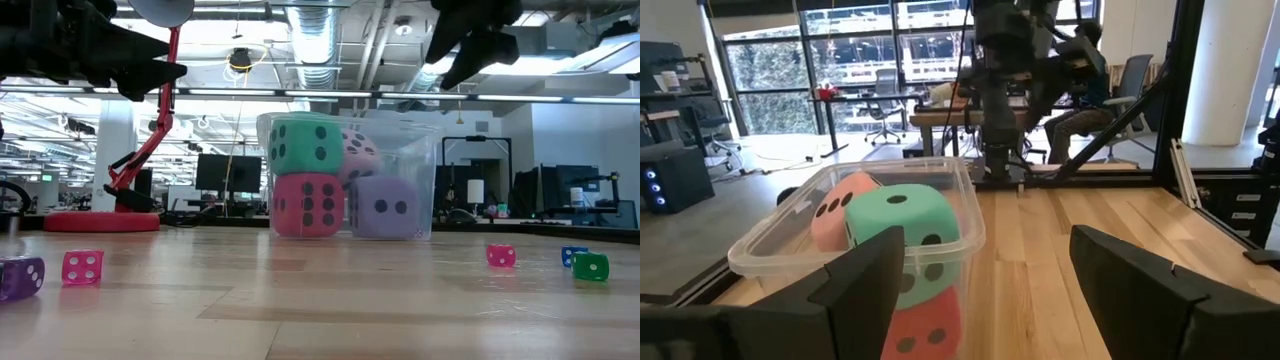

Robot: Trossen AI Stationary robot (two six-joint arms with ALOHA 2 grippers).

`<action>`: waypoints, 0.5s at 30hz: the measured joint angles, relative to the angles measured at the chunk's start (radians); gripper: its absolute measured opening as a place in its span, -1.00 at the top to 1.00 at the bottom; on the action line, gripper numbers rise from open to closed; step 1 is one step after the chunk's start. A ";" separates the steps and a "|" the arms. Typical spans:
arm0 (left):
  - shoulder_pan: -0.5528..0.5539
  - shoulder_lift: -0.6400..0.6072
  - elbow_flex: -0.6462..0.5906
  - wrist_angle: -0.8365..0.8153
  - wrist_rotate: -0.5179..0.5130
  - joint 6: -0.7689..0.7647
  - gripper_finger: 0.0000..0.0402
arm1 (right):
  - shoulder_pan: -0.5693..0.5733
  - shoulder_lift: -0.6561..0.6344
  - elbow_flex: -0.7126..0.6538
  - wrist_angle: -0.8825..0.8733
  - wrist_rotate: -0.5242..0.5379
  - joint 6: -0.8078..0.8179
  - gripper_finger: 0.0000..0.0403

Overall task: Pick & Place Dice
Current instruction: Put the small blue die into the transparent bin

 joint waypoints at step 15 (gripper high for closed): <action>0.000 0.000 0.000 0.004 0.001 0.000 -0.36 | 0.030 0.171 0.000 0.080 -0.027 -0.045 -0.27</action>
